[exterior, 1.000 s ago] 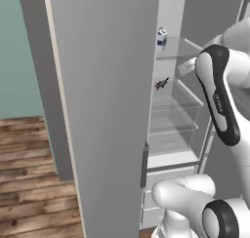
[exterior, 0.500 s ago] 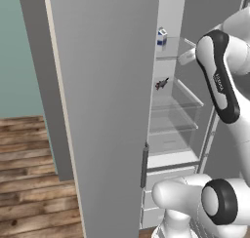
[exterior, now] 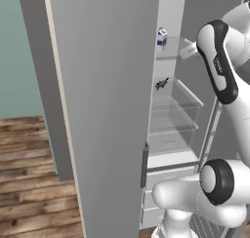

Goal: Take out the milk from the fridge and place it on the tray on the counter. Then take the sugar cube near the tray and place it in the tray.

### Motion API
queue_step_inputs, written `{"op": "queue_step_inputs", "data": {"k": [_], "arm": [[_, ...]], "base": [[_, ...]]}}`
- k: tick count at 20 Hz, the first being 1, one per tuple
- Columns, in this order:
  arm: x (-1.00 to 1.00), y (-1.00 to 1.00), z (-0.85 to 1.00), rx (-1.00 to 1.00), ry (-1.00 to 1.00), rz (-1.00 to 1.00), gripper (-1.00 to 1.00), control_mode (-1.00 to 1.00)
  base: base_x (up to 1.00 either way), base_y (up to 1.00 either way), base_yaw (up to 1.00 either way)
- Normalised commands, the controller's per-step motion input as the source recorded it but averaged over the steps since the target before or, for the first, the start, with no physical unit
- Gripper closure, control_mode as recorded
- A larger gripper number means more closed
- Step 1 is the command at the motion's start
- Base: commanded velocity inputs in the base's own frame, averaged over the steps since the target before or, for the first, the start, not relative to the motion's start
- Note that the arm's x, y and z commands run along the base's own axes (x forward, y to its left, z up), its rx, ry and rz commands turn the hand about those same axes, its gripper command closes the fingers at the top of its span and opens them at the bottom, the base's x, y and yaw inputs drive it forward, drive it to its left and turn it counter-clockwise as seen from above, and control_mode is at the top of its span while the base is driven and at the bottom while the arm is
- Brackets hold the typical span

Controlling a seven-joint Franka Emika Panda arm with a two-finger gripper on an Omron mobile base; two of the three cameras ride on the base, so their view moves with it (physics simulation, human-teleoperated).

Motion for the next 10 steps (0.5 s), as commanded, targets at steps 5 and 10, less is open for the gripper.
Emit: {"op": "queue_step_inputs", "data": {"k": [5, 10], "arm": [[0.49, 0.00, 0.00, 0.00, 0.00, 0.04, -1.00, -1.00], [0.55, 0.00, 0.00, 0.00, -0.01, 0.00, -1.00, -1.00]], "base": [[0.00, 0.00, 0.00], [0.00, 0.00, 0.00]]}}
